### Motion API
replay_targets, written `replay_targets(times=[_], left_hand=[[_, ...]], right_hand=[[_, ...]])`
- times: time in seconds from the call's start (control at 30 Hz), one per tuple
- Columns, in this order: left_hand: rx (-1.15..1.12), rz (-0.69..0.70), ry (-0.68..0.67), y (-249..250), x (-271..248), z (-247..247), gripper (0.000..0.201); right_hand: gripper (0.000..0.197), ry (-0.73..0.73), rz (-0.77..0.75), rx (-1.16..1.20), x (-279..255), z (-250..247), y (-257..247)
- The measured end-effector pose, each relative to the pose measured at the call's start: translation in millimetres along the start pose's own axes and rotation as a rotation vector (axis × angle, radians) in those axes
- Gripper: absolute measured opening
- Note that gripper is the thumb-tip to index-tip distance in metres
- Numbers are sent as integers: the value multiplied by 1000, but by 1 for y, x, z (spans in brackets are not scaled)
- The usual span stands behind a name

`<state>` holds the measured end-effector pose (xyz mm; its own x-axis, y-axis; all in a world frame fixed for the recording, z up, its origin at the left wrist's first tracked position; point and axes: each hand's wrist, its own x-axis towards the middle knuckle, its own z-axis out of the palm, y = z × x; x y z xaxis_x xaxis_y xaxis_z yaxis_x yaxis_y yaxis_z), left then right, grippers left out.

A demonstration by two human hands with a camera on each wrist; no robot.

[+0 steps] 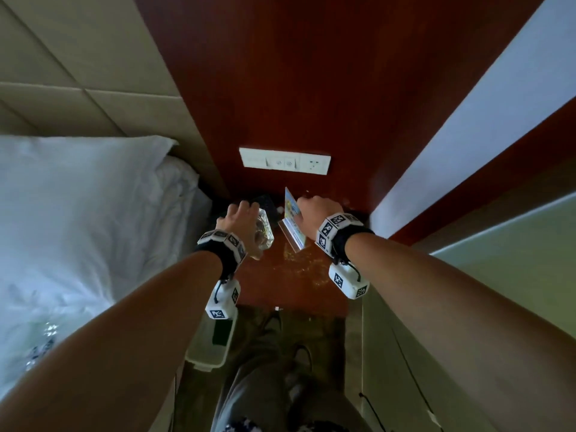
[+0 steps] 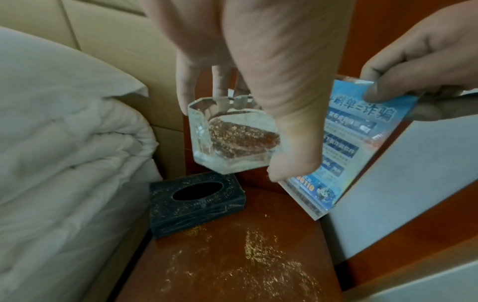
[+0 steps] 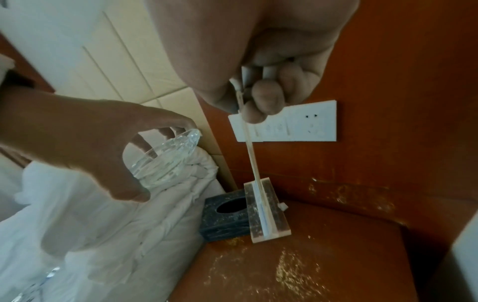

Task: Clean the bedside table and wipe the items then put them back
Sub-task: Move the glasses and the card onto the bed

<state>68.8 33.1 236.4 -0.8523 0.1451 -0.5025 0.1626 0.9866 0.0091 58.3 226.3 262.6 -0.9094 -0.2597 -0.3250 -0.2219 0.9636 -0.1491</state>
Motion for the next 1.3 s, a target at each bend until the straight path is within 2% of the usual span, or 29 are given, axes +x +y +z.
replay_targets(times=[0.23,0.4,0.5,0.63,0.73,0.83,0.93,1.13,1.3], left_hand=[[-27,-103,69,-58,-74,-9,124],[-52,-178,95,-112,-133,-8,120],[-91,-233,133,-145,-167,-4,121],[-126,-319,173,-189,-217,9,120],[-150,-383,201,-228,-259,31,116],[-179,-440,205,-270,-302,61,108],[-242,-495,208,-314,-349,96,108],[-356,-647,206,-396,-442,166,112],[-427,-755,205,-443,-490,213,111]], right_hand=[[23,-11,-202,-42,-10,-31,-71],[20,-66,-356,-101,-17,-48,-144],[30,-75,-417,-127,-28,-59,-189],[31,-71,-485,-161,-47,-62,-254],[31,-56,-517,-202,-62,-52,-308],[17,-57,-546,-195,-80,-33,-366],[25,-89,-573,-220,-99,-9,-428],[24,-131,-686,-348,-128,43,-552],[25,-156,-768,-393,-142,77,-629]])
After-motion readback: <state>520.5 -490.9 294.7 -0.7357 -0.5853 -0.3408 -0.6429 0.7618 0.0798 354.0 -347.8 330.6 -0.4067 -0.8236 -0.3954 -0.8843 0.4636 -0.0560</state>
